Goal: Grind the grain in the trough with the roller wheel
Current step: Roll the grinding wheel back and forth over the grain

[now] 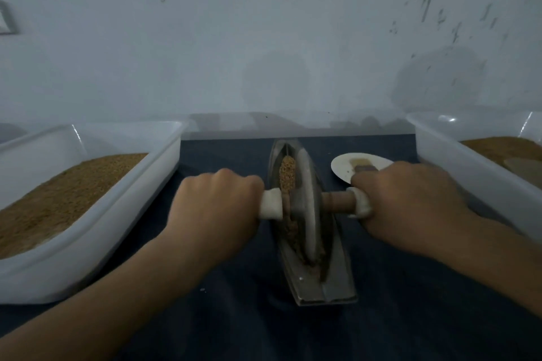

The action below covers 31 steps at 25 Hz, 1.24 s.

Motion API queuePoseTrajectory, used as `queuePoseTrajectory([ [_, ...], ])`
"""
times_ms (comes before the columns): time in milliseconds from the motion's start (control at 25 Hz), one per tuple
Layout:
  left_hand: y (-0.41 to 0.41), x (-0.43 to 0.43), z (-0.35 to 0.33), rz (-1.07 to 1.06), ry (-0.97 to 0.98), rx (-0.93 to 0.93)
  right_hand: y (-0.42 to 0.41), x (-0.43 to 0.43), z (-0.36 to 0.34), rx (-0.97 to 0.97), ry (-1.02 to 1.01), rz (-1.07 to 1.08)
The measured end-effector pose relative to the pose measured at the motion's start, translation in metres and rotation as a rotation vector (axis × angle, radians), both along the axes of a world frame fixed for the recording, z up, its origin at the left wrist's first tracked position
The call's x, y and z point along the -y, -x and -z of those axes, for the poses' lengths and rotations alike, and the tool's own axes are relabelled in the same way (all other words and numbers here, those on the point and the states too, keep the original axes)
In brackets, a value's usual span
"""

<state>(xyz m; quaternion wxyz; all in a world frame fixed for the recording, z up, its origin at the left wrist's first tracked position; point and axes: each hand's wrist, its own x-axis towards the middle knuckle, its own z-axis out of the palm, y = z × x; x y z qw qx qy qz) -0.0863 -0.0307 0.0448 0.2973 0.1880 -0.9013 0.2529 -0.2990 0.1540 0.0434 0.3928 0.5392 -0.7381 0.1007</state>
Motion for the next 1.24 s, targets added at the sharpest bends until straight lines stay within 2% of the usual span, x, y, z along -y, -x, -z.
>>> queuePoseTrajectory([
  [40, -0.005, 0.004, 0.0, 0.031, 0.006, -0.016, 0.002, -0.004, -0.003, -0.024, 0.0, -0.043],
  [120, 0.0, 0.006, 0.002, -0.051, -0.046, 0.031, 0.002, 0.006, -0.01, -0.019, -0.107, 0.051],
  [240, 0.041, 0.022, -0.003, -0.242, -0.176, 0.056, 0.009, 0.052, -0.02, 0.187, -0.26, 0.21],
  [360, 0.061, 0.032, -0.02, -0.272, -0.264, 0.112, 0.016, 0.069, -0.028, 0.335, -0.303, 0.222],
  [440, 0.045, 0.023, -0.014, -0.239, -0.216, 0.091, 0.013, 0.05, -0.021, 0.273, -0.281, 0.195],
  [560, 0.002, -0.002, 0.001, -0.054, -0.087, 0.016, -0.003, 0.004, -0.005, 0.026, -0.104, 0.045],
  [600, -0.006, -0.002, -0.001, -0.012, -0.051, 0.001, -0.002, -0.005, -0.005, 0.01, -0.072, -0.016],
  [680, -0.001, 0.001, -0.003, -0.055, -0.065, 0.039, 0.001, -0.002, -0.006, 0.009, -0.105, 0.016],
  [760, 0.02, 0.009, -0.001, -0.191, -0.106, 0.087, 0.004, 0.023, -0.007, 0.091, -0.184, 0.169],
  [840, 0.051, 0.024, -0.016, -0.241, -0.181, 0.098, 0.011, 0.053, -0.014, 0.262, -0.218, 0.238],
  [920, 0.066, 0.035, -0.026, -0.253, -0.253, 0.145, 0.016, 0.067, -0.022, 0.341, -0.278, 0.26],
  [1000, 0.052, 0.032, -0.018, -0.21, -0.251, 0.125, 0.014, 0.055, -0.024, 0.285, -0.304, 0.236],
  [1120, 0.007, 0.01, 0.009, -0.048, -0.122, 0.024, 0.0, 0.016, -0.013, -0.036, -0.162, 0.125],
  [1160, -0.002, 0.009, 0.01, -0.005, -0.077, -0.002, -0.003, 0.007, -0.014, -0.082, -0.1, 0.069],
  [1240, 0.0, 0.013, 0.008, -0.004, -0.051, -0.017, 0.0, 0.006, -0.013, -0.068, -0.11, 0.055],
])
